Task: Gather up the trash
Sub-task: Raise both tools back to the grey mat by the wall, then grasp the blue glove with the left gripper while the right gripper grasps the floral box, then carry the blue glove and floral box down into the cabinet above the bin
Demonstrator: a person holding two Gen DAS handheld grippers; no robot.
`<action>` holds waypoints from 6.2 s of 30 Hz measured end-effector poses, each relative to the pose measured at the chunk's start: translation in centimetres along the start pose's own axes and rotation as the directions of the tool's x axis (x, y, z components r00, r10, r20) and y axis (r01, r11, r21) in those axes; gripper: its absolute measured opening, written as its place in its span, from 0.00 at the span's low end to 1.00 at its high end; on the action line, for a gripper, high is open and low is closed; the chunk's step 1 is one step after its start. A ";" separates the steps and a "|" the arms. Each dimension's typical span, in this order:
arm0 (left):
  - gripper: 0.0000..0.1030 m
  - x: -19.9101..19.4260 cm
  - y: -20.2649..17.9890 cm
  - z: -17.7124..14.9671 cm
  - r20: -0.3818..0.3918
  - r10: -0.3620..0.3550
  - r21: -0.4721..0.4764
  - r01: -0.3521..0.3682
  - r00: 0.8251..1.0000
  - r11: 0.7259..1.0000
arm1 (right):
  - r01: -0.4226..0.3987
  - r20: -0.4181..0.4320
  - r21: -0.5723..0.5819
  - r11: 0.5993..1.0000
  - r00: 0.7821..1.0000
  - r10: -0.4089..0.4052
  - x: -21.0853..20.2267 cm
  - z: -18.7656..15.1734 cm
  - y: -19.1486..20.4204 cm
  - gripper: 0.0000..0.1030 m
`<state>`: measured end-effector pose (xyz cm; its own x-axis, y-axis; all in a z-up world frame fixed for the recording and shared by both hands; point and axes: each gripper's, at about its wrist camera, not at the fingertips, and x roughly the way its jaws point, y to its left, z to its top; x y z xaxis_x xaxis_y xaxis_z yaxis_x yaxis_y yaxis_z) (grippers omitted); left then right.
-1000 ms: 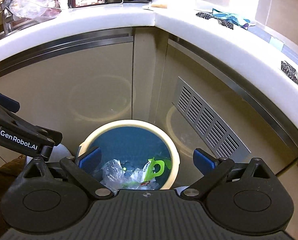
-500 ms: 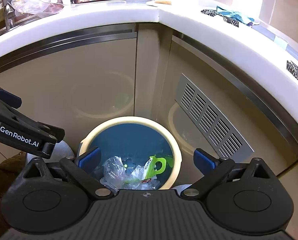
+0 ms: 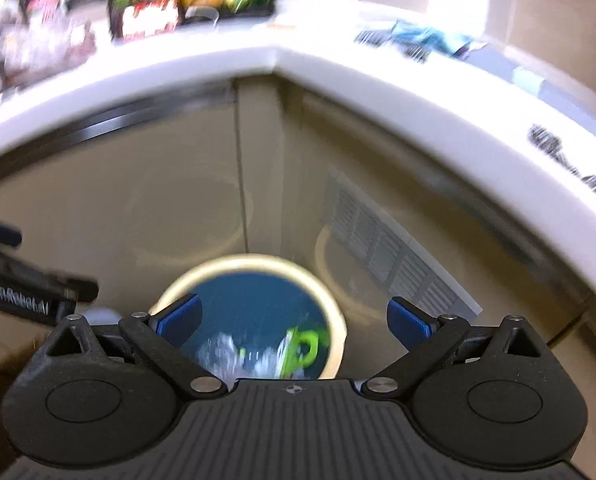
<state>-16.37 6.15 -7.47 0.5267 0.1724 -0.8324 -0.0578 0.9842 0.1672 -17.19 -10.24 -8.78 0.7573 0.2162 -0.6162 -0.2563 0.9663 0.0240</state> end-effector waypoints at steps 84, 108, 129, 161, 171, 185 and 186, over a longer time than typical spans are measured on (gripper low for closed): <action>0.09 9.9 -24.6 42.9 0.282 -0.362 0.528 0.172 0.889 0.832 | 0.374 0.026 0.479 0.794 0.898 -0.439 7.8 16.1 -29.9 0.40; 0.09 -4.2 -20.9 30.2 0.358 -0.316 0.479 0.118 0.878 0.870 | 0.288 0.152 0.517 0.806 0.896 -0.417 6.7 15.3 -30.1 0.40; 0.09 -12.5 -14.0 18.9 0.366 -0.353 0.414 0.189 0.861 0.890 | 0.180 0.359 0.453 0.873 0.860 -0.363 -8.1 9.8 -20.7 0.40; 0.09 -9.0 1.5 -0.2 0.189 -0.106 0.058 0.096 0.976 0.994 | -0.091 0.074 0.069 0.993 0.994 0.086 -9.3 2.0 -0.4 0.40; 0.09 -8.1 0.7 -0.7 0.173 -0.134 0.087 0.120 0.976 0.989 | -0.082 0.029 0.073 0.994 0.996 0.080 -8.3 1.8 -0.2 0.40; 0.09 -7.5 0.6 -0.7 0.155 -0.146 0.083 0.135 0.977 0.987 | -0.084 0.003 0.080 0.993 0.996 0.084 -7.7 1.7 -0.1 0.40; 0.09 -7.4 0.7 -0.6 0.154 -0.147 0.082 0.136 0.977 0.987 | -0.084 0.002 0.082 0.993 0.996 0.084 -7.7 1.7 -0.2 0.40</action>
<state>-20.87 5.55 -1.52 0.6535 0.0176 -0.7567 0.0840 0.9919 0.0956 -21.95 -11.85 -2.76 0.7343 0.2968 -0.6104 -0.2690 0.9529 0.1397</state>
